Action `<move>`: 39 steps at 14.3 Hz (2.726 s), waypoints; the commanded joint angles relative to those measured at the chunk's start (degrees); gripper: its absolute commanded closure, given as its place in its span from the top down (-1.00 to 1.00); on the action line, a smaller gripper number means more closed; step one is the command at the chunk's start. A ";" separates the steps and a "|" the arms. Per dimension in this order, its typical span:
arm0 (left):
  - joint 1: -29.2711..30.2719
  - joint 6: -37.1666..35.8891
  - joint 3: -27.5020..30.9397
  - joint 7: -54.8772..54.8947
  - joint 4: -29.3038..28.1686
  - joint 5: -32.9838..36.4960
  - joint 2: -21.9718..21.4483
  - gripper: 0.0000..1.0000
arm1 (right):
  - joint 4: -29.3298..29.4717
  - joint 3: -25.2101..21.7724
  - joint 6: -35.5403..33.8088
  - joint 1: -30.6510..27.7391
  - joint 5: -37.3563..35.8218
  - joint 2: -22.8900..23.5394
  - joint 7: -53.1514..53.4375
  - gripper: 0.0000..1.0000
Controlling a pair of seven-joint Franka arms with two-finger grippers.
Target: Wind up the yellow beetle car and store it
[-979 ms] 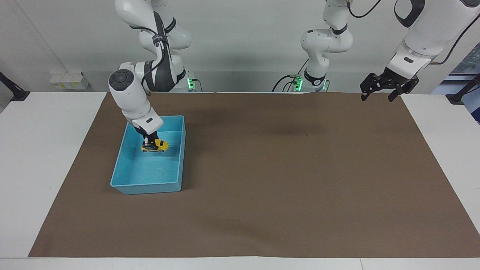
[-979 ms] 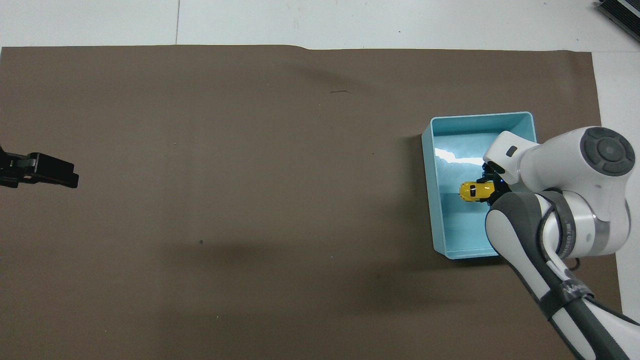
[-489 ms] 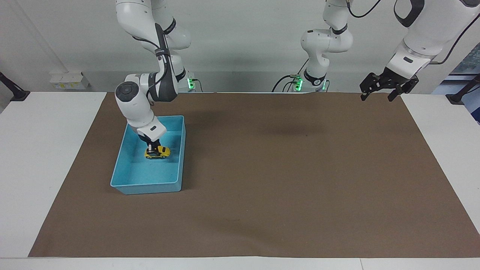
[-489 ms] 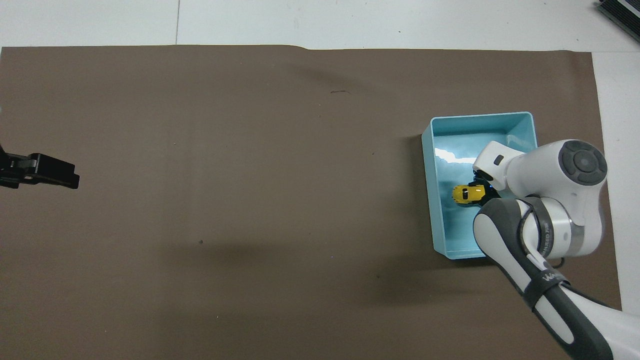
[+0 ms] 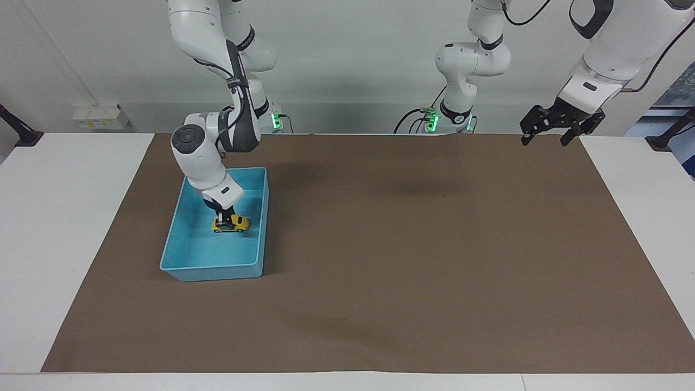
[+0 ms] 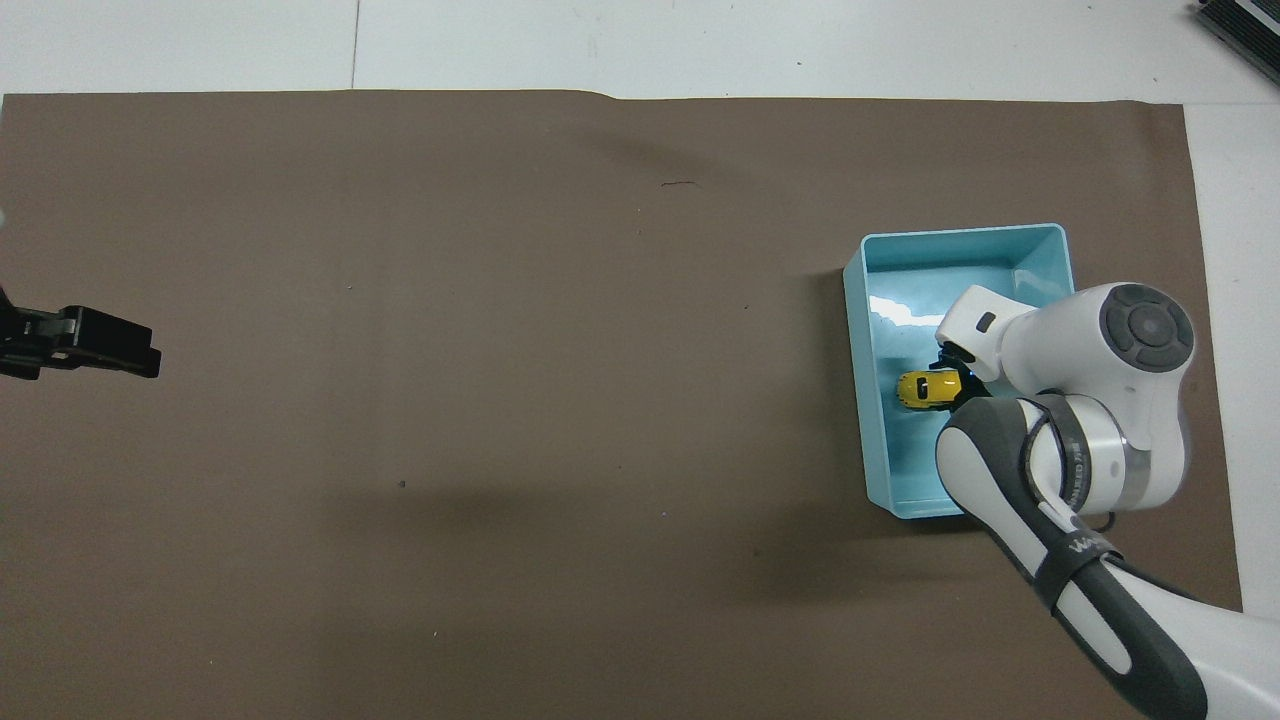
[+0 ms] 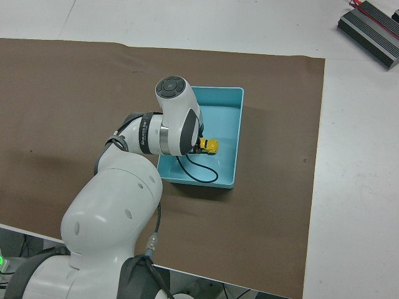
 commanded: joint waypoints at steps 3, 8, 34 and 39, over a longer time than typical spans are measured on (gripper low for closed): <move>0.21 -0.41 -0.30 -1.36 -1.26 -0.51 -1.35 1.00 | 5.48 0.43 -8.45 -0.14 3.74 -0.52 1.93 1.00; 0.30 -0.84 -0.22 -1.27 -1.26 -0.51 -1.35 1.00 | 15.49 0.43 -17.94 -0.23 4.63 -0.44 3.33 1.00; 0.83 -1.90 -0.30 -1.01 -1.53 -0.25 -1.70 1.00 | 43.97 -4.58 -46.68 -0.58 7.17 -3.60 74.73 1.00; 0.83 -1.55 -0.30 -1.01 -1.61 -0.33 -1.79 1.00 | 47.58 -2.04 -50.55 0.83 7.45 -3.51 94.65 1.00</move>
